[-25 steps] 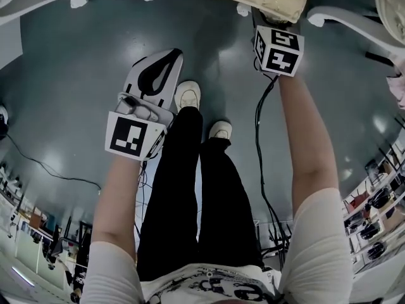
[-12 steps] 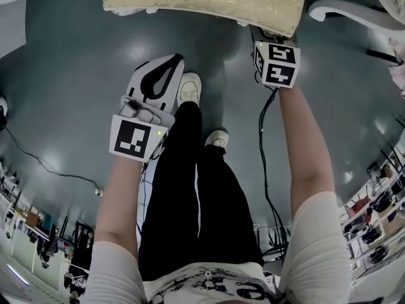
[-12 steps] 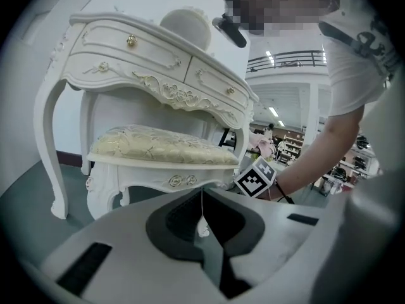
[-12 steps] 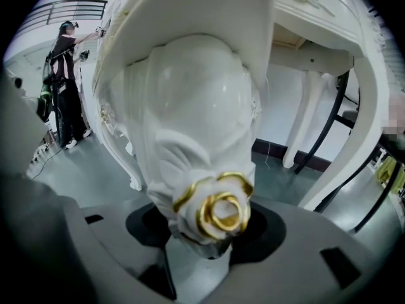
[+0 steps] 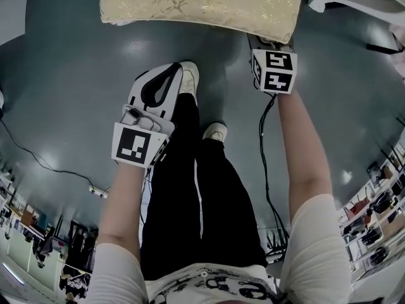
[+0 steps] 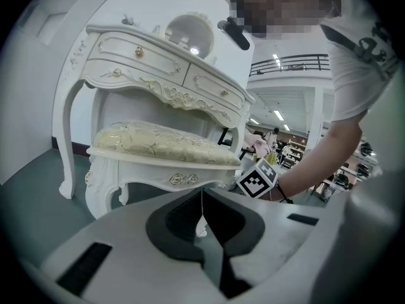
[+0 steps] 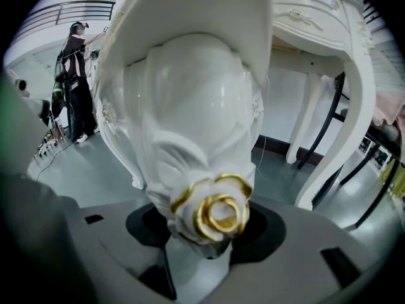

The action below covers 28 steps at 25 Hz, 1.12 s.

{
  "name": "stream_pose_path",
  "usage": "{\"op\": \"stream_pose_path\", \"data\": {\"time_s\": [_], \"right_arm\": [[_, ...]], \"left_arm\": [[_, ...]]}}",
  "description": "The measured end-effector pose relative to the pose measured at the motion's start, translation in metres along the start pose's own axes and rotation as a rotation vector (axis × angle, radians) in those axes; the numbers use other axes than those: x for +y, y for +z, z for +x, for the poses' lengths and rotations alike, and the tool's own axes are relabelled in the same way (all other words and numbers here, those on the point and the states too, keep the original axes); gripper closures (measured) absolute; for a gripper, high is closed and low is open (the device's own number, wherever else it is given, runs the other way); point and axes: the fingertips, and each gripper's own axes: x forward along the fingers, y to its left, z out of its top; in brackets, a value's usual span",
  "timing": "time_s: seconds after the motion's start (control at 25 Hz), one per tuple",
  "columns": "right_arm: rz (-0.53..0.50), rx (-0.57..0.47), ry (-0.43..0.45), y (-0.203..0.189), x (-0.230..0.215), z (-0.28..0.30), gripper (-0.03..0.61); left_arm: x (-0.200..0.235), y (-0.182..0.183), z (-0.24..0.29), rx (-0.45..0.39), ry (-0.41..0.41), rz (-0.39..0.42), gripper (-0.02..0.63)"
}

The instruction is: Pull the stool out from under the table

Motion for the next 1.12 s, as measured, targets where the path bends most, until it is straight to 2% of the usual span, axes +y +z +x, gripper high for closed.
{"op": "stream_pose_path", "data": {"time_s": [0.32, 0.56, 0.84, 1.12], "right_arm": [[-0.018, 0.004, 0.022, -0.024, 0.028, -0.032, 0.330], [-0.026, 0.005, 0.030, -0.064, 0.042, -0.066, 0.330], [-0.036, 0.009, 0.049, -0.090, 0.054, -0.092, 0.330], [-0.034, 0.021, 0.057, -0.089, 0.052, -0.092, 0.328]], "left_arm": [[-0.020, -0.003, -0.032, -0.024, 0.009, 0.000, 0.592], [-0.049, -0.017, -0.055, -0.041, 0.026, 0.021, 0.592], [-0.073, -0.034, -0.070, -0.037, 0.028, 0.015, 0.592], [-0.082, -0.032, -0.071, -0.019, 0.032, -0.008, 0.592]]}}
